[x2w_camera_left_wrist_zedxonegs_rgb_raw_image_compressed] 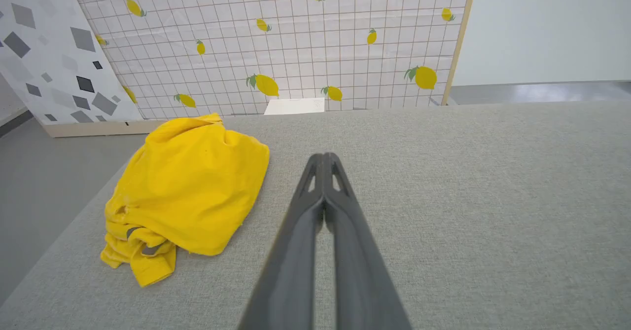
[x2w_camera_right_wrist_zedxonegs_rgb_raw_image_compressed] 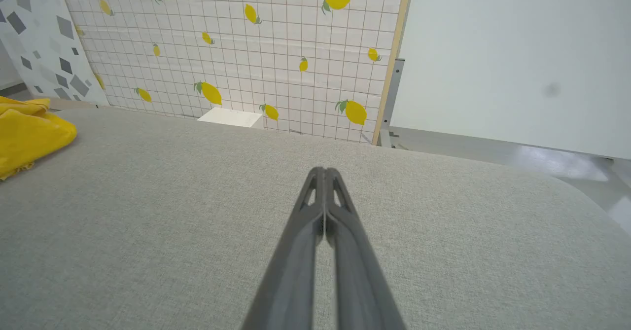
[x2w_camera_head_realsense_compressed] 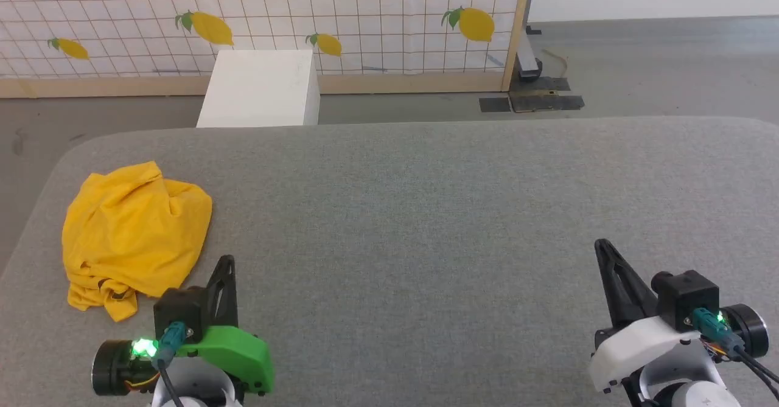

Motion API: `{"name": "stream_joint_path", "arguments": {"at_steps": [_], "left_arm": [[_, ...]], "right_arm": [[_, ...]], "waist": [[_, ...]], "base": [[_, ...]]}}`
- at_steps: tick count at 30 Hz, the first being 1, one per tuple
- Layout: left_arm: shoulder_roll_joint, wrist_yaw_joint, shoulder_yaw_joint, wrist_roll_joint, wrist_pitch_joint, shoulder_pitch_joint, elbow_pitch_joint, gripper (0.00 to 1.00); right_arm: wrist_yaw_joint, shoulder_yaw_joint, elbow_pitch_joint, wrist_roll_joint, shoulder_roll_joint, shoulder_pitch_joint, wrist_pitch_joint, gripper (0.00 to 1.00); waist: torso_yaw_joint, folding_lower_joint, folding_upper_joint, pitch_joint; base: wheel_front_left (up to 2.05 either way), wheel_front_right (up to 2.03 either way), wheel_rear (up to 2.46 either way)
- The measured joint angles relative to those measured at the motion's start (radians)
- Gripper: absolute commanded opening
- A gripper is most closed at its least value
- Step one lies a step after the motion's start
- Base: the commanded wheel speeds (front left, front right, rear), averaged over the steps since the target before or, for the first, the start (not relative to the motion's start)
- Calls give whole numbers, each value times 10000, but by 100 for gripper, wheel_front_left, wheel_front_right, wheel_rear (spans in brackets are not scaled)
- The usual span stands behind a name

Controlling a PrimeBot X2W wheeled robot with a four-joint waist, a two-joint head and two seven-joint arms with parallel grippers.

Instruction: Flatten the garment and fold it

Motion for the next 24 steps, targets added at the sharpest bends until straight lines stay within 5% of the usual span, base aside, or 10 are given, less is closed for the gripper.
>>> {"name": "stream_joint_path", "arguments": {"at_steps": [9, 10, 11, 12, 24], "left_arm": [[-2, 0, -2, 0, 0, 0, 0, 0], [0, -2, -6, -8, 0, 5, -4, 100], [0, -2, -13, -25, 0, 13, -4, 0], [0, -2, -36, -50, 0, 15, -4, 100], [0, -58, -23, -234, -184, 30, -73, 100]], "right_arm": [[-2, 0, 0, 0, 0, 0, 0, 0], [0, -2, 2, 0, 0, 3, 0, 100], [0, -4, 10, 0, 0, 7, 0, 0], [0, -8, 12, 0, 0, 8, 0, 100], [0, -245, 38, 192, 0, 11, -180, 100]], "waist": [[0, 0, 0, 0], [0, 0, 0, 0], [0, 0, 0, 0], [0, 0, 0, 0], [4, 0, 0, 22]], "base": [[0, 0, 0], [0, 0, 0], [0, 0, 0], [0, 0, 0], [0, 0, 0]]}}
